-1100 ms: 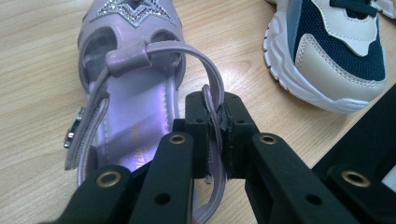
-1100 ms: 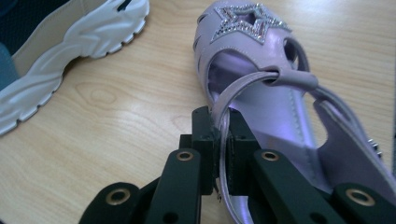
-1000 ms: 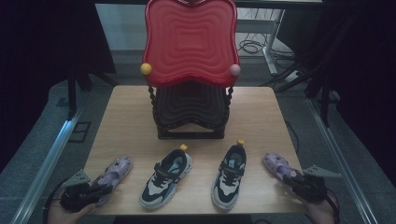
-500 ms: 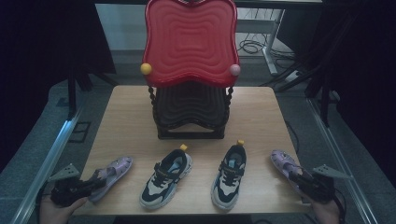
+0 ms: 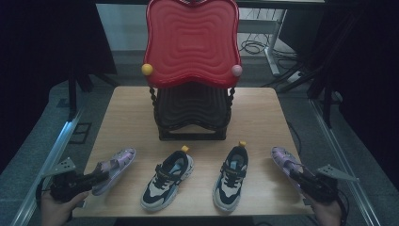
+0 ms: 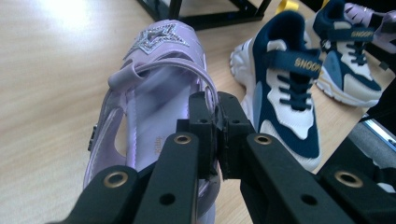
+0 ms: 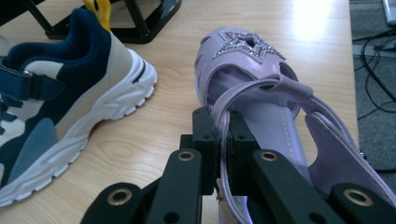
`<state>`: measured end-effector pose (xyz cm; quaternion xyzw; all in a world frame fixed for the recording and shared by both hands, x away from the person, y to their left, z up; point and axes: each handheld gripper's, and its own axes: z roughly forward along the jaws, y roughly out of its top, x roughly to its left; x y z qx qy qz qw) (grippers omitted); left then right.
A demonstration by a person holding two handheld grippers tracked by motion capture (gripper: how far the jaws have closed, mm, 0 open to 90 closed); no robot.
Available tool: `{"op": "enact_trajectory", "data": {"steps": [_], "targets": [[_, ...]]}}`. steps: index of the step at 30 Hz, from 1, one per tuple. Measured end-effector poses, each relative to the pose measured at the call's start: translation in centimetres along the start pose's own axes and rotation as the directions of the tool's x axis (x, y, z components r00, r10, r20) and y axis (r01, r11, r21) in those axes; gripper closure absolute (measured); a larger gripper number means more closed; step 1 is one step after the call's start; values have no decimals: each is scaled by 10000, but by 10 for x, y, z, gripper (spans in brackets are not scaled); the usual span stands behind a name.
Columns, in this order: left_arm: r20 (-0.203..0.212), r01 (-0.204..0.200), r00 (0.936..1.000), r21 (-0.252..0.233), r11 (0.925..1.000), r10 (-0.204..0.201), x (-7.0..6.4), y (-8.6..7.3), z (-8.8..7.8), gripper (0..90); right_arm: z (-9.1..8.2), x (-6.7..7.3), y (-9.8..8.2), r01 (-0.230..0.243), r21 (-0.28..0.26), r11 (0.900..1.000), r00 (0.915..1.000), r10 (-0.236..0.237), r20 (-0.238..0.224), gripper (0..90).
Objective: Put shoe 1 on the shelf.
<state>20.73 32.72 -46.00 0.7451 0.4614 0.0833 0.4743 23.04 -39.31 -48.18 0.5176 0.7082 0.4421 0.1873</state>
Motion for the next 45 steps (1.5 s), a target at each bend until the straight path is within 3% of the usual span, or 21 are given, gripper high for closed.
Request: {"op": "enact_trajectory", "data": {"steps": [16,28,37,45], "targets": [[369,-61,9993,-599,9982,83,-6,21,0,858,2,12,16,-88,-673,9977,9985,51,-541,855],[802,-173,9964,-1088,9939,261,-10,40,7,859,3,26,33,83,-1183,9929,9954,-194,-937,855],[963,-172,9949,-1325,9910,302,-9,47,14,859,8,36,43,212,-1344,9907,9940,-353,-1035,855],[1083,-176,9935,-1580,9873,351,-11,50,18,859,17,43,50,29,-1444,9895,9902,-230,-1380,855]]}}
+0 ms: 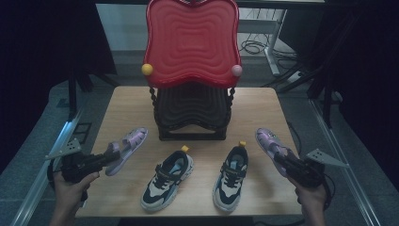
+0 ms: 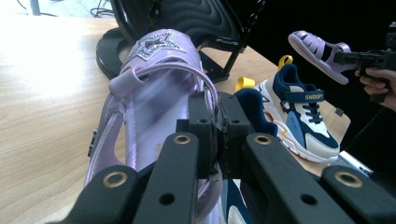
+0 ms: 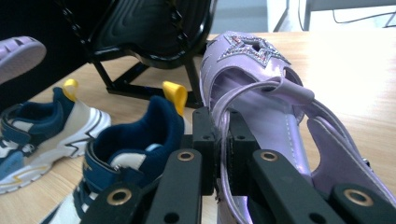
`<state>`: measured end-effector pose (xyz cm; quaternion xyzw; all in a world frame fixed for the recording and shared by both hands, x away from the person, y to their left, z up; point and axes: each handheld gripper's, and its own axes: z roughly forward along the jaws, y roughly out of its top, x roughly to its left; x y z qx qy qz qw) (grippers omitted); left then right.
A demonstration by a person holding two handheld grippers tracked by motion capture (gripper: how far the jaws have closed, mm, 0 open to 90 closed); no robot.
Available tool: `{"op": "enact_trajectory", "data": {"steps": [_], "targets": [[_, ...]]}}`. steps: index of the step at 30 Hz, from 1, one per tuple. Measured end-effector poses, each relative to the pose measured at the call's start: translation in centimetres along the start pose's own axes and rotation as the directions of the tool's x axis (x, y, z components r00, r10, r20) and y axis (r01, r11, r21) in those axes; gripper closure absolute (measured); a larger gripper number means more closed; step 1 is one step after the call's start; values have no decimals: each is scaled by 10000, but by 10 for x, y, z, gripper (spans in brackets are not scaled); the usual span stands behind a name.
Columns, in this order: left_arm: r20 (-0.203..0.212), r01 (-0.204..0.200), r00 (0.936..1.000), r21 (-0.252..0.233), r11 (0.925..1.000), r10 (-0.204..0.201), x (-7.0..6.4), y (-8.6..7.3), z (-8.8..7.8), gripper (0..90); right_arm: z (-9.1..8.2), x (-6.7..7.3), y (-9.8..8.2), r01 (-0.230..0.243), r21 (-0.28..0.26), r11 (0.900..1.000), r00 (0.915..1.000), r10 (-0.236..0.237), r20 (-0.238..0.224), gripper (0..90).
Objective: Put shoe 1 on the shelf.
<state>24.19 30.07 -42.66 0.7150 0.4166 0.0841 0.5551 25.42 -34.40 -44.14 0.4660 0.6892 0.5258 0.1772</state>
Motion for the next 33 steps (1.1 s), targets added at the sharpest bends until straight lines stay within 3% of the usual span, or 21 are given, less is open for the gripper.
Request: {"op": "enact_trajectory", "data": {"steps": [8,15,33], "targets": [[64,-8,10000,-230,9997,10,-5,7,10,858,10,10,6,115,-198,9997,9994,-121,-327,854],[166,-109,9998,-296,9995,114,-10,15,21,859,17,18,13,109,-746,9972,9989,-143,-455,854],[122,-129,9998,-215,9997,132,-12,25,34,858,36,40,27,538,-755,9957,9919,-620,-1105,853]]}}
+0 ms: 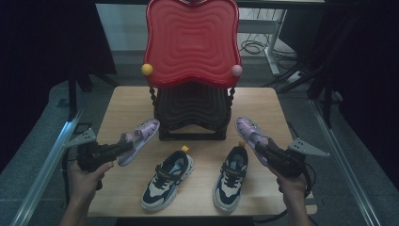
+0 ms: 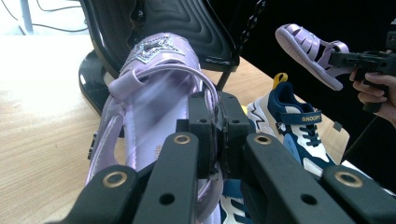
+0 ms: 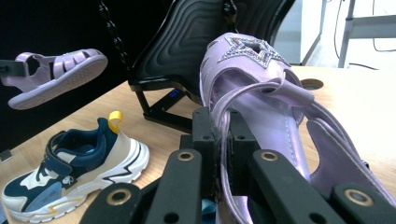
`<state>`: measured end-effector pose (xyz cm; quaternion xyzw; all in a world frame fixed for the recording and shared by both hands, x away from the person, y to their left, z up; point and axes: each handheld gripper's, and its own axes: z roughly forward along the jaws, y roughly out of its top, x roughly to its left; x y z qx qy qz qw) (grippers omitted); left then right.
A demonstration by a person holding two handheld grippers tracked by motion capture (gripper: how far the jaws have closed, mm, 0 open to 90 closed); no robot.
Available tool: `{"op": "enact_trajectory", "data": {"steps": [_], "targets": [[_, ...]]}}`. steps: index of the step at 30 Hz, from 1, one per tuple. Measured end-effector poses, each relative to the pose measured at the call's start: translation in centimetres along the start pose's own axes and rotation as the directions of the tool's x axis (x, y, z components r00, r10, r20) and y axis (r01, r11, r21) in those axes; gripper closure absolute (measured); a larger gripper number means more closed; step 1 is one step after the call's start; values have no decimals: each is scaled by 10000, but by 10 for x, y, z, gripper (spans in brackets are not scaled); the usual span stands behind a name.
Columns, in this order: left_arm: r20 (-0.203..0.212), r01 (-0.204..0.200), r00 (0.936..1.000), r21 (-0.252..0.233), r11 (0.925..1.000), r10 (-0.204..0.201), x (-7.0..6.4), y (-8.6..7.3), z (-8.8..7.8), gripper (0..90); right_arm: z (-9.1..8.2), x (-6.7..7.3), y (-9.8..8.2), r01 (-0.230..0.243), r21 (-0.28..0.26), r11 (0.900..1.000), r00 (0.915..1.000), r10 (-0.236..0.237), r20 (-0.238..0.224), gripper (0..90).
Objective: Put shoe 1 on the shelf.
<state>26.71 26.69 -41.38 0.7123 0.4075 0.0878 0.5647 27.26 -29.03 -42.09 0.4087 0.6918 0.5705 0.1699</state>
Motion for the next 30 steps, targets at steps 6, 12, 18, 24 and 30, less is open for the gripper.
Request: {"op": "enact_trajectory", "data": {"steps": [6,12,18,24,30], "targets": [[86,33,10000,-99,9999,-32,1,5,7,858,12,9,4,292,111,9995,9995,-291,-77,853],[124,-50,9999,-94,9999,51,-3,7,15,858,22,15,5,386,161,9991,9990,-382,-236,852],[177,-124,9998,-115,9999,126,-5,11,21,858,30,19,5,453,198,9988,9985,-446,-302,852],[215,-203,9996,-139,9997,206,-9,16,27,858,38,24,7,576,251,9980,9974,-564,-445,852],[276,-350,9990,-107,9993,353,-12,22,35,857,48,30,10,674,283,9973,9962,-656,-580,851]]}}
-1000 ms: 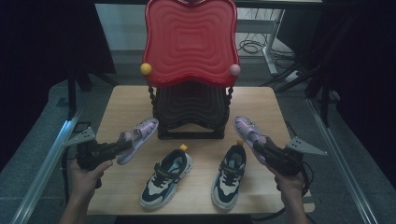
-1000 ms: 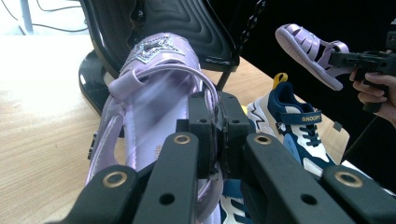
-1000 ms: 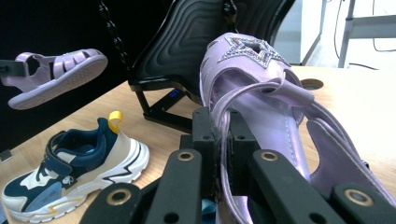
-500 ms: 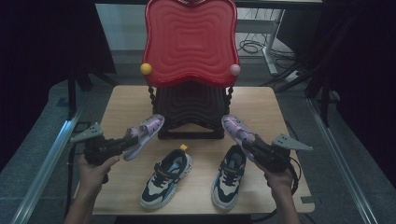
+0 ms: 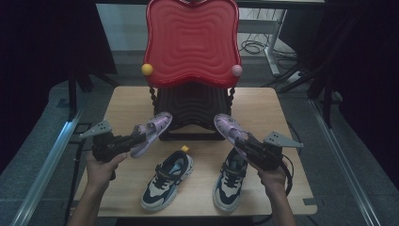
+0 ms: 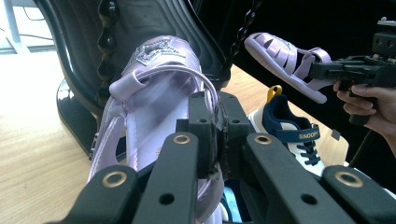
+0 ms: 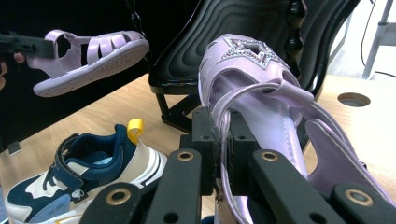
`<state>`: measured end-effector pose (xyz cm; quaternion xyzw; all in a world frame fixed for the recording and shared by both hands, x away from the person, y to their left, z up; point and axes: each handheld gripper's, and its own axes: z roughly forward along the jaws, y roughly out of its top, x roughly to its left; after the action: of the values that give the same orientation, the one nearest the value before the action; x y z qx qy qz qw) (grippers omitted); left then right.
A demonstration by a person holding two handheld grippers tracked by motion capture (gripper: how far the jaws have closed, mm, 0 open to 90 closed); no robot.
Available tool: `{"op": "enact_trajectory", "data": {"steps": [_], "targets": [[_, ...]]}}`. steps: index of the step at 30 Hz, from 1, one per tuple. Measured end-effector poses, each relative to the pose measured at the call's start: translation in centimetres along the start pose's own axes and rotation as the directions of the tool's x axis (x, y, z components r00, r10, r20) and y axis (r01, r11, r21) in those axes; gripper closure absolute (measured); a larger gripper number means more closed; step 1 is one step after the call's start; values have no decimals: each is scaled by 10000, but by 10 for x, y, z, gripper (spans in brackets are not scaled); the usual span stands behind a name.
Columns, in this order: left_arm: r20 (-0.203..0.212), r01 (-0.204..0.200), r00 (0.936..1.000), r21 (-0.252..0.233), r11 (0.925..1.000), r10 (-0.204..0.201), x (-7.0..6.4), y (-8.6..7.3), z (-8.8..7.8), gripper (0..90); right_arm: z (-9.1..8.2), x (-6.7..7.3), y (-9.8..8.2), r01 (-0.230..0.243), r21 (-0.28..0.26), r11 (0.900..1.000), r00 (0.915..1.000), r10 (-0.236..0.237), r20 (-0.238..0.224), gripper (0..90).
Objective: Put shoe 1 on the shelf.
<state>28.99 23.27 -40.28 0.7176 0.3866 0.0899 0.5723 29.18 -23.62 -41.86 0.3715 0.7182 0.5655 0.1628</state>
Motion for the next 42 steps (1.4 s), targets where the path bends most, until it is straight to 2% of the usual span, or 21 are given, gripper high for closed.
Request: {"op": "enact_trajectory", "data": {"steps": [8,11,16,26,32,36,42], "targets": [[-36,-55,10000,1,10000,55,0,3,9,857,12,4,2,5,40,10000,9999,-4,-129,850],[-60,-62,10000,-4,10000,62,2,5,15,856,20,7,4,195,80,9998,9997,-194,-136,849],[-65,-84,9999,-131,9999,84,4,8,21,856,26,10,7,253,133,9996,9996,-251,-151,849],[-38,-171,9998,-202,9997,170,4,10,32,857,39,13,9,161,64,9999,9996,-159,-245,847],[4,-268,9996,-165,9995,268,3,15,38,857,46,17,13,291,3,9996,9995,-290,-156,847],[-24,-275,9996,-192,9994,275,4,18,42,857,50,20,15,201,-133,9997,9996,-203,-202,846],[-121,-284,9995,-185,9994,282,5,20,47,857,61,20,16,-28,-227,9997,10000,28,-12,846]]}}
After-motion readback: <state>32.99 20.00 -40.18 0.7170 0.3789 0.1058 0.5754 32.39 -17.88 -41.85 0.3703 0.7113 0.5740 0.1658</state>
